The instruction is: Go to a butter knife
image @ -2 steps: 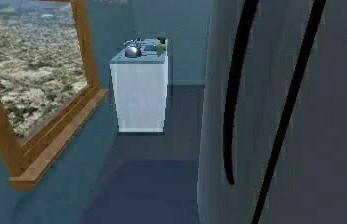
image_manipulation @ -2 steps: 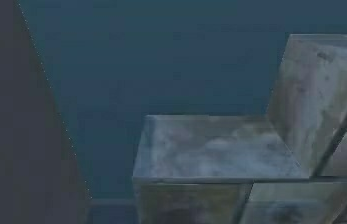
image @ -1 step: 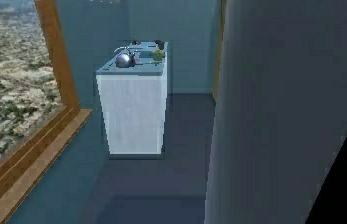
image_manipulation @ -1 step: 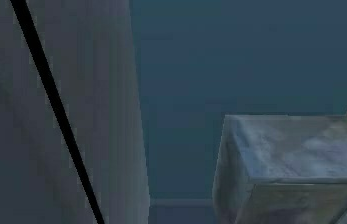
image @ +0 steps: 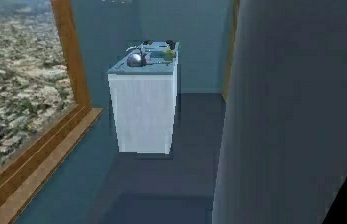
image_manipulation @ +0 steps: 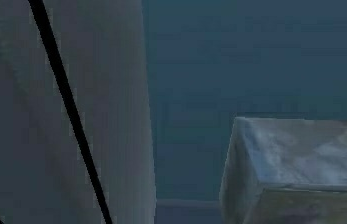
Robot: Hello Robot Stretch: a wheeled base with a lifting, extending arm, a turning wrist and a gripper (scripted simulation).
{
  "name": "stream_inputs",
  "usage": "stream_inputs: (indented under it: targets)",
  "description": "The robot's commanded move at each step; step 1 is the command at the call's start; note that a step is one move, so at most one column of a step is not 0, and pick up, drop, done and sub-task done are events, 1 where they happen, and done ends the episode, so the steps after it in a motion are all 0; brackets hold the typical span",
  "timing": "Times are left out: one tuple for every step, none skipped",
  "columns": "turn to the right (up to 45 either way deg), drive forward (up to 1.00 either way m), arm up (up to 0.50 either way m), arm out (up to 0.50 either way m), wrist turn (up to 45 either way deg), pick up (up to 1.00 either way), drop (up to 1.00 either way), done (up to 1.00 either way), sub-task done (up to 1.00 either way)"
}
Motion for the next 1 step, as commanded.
stream_inputs:
  targets:
    - [-45.0, 0.00, 0.00, 0.00, 0.0, 0.00, 0.00, 0.00, 0.00]
